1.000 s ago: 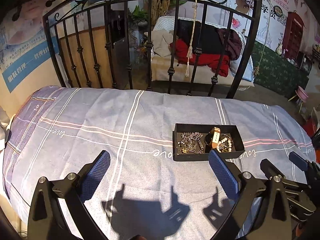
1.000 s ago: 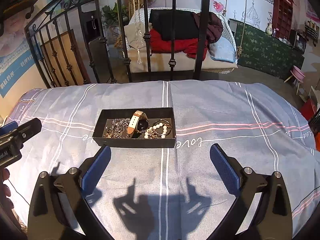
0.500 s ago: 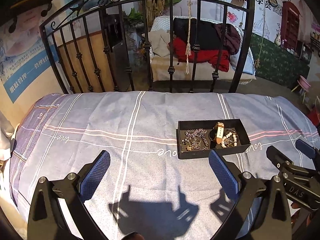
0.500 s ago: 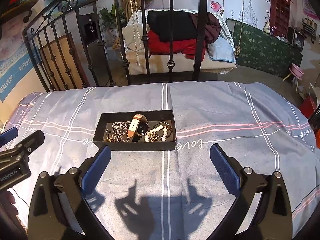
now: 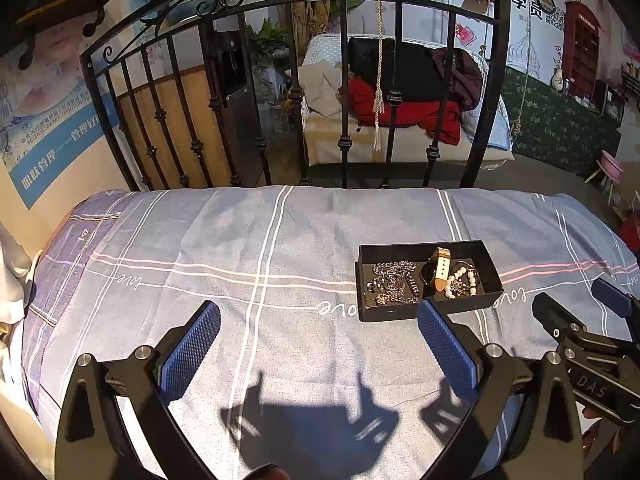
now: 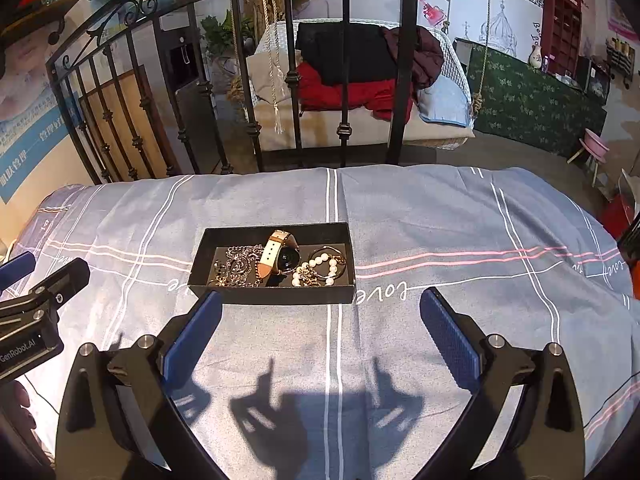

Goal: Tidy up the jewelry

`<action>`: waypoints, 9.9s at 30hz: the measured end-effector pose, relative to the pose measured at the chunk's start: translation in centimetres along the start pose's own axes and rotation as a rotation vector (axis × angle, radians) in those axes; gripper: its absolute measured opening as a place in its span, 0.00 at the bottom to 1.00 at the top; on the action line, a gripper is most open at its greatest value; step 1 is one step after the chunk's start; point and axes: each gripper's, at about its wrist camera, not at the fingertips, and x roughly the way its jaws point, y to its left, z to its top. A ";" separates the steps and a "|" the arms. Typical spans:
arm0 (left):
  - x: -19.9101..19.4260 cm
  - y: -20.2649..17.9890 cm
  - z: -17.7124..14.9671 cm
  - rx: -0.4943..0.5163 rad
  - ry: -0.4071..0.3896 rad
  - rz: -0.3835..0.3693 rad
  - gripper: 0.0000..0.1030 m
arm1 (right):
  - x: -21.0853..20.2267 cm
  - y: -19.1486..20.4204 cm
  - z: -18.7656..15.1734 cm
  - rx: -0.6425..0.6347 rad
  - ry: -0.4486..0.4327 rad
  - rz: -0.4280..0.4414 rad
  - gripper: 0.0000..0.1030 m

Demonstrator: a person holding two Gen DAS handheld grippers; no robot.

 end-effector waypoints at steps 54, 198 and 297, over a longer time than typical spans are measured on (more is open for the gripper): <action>0.3 0.1 -0.1 -0.017 -0.038 0.036 0.94 | 0.4 -0.2 -0.4 0.015 0.021 -0.015 0.95; 0.6 -0.9 -0.8 0.006 -0.003 0.087 0.94 | 0.3 -0.5 -0.5 0.031 0.024 -0.033 0.95; 0.9 -0.9 -0.4 -0.005 0.009 0.005 0.94 | 0.0 -0.2 0.1 0.027 0.011 -0.034 0.95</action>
